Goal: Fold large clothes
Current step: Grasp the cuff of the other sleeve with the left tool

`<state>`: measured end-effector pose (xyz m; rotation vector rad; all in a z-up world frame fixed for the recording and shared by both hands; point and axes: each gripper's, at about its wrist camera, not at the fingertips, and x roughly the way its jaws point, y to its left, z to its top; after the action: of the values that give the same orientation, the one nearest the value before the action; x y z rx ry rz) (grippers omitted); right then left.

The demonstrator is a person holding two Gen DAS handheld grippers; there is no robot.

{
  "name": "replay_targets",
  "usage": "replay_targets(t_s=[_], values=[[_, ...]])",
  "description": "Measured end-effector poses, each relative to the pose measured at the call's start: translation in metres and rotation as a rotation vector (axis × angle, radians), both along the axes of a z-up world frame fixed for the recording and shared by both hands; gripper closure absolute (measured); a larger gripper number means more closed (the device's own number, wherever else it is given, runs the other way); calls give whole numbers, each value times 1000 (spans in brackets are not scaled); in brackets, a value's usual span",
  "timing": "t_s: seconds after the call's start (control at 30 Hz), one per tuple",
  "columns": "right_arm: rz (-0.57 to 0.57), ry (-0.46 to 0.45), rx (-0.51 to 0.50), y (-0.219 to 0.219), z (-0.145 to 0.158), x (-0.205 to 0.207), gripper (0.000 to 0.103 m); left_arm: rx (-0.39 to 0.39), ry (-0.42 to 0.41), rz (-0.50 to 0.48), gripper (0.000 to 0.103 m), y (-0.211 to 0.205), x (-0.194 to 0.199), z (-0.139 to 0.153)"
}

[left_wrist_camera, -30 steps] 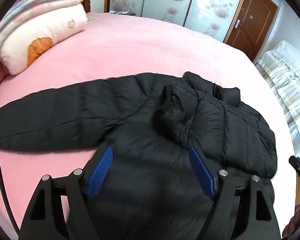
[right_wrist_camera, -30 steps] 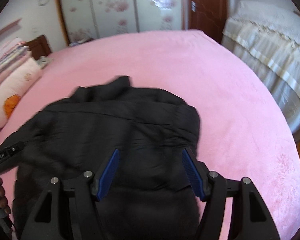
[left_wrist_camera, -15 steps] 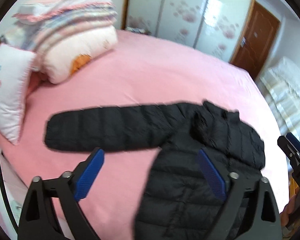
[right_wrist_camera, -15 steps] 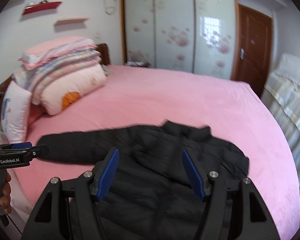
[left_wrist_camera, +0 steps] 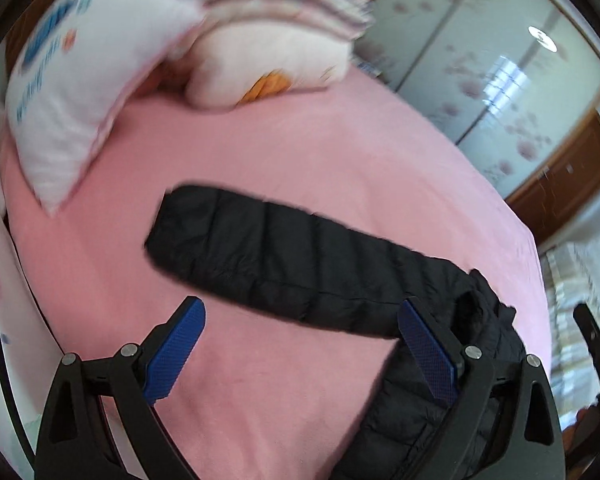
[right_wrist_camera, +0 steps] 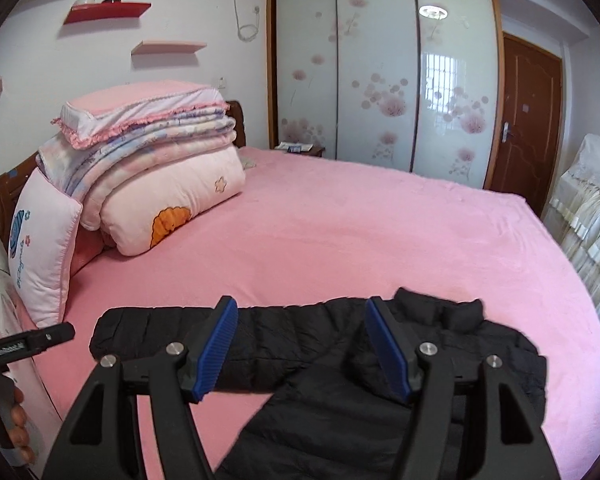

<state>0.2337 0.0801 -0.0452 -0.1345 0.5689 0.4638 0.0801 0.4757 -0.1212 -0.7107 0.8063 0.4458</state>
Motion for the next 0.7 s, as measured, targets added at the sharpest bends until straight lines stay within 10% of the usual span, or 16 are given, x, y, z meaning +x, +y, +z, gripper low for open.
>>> replay_targets(t_s=[0.37, 0.7], values=[[54, 107, -73, 80, -65, 39, 37, -288, 83, 170, 6, 63, 30, -102], [105, 184, -127, 114, -123, 58, 37, -382, 169, 341, 6, 94, 59, -168]])
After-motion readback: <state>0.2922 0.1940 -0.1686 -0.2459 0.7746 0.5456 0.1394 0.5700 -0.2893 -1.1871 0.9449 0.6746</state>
